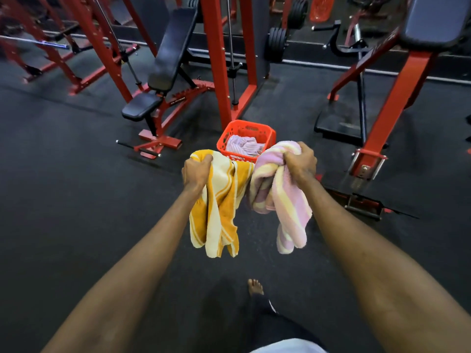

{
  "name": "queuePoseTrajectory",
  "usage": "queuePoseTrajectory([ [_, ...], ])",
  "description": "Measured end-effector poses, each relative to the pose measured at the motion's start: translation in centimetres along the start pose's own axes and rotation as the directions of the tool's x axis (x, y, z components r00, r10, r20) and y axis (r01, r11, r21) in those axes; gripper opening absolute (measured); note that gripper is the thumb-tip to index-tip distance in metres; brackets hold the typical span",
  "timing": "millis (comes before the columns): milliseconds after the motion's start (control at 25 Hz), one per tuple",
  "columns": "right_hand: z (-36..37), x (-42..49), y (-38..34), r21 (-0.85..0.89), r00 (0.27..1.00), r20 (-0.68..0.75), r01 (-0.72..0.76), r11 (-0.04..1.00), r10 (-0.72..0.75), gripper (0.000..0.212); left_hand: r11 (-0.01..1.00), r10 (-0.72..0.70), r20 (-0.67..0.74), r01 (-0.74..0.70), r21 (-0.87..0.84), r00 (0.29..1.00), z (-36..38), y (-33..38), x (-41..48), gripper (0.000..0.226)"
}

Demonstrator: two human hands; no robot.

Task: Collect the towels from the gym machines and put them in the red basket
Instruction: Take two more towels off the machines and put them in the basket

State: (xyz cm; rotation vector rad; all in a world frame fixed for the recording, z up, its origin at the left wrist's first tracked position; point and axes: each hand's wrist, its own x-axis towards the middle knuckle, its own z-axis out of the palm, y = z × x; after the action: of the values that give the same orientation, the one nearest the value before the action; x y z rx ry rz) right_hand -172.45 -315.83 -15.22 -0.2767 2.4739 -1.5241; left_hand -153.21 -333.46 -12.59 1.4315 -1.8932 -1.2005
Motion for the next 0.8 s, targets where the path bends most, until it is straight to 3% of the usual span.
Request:
queuePoseTrajectory([
  [240,8.4,12.7,-5.3,0.037,0.997,-0.004,-0.079,0.996,0.08,0.032,0.999,-0.038,-0.031,0.037,-0.039,0.999,2.7,5.3,16.1,0.045],
  [360,12.6,18.6,-7.8,0.03,0.997,0.0,-0.077,0.997,0.077,0.03,0.997,-0.02,-0.013,0.019,-0.073,1.0,4.2,8.4,23.8,0.031],
  [480,17.5,25.1,-9.7,0.024,0.996,-0.029,-0.089,0.996,0.089,0.025,0.995,0.026,0.03,-0.023,-0.102,0.999,7.0,10.7,32.2,0.032],
  [800,27.4,38.8,-14.1,0.085,0.991,-0.07,-0.106,0.991,0.112,0.019,0.992,-0.014,0.134,0.03,-0.119,0.991,14.5,17.0,50.0,0.039],
])
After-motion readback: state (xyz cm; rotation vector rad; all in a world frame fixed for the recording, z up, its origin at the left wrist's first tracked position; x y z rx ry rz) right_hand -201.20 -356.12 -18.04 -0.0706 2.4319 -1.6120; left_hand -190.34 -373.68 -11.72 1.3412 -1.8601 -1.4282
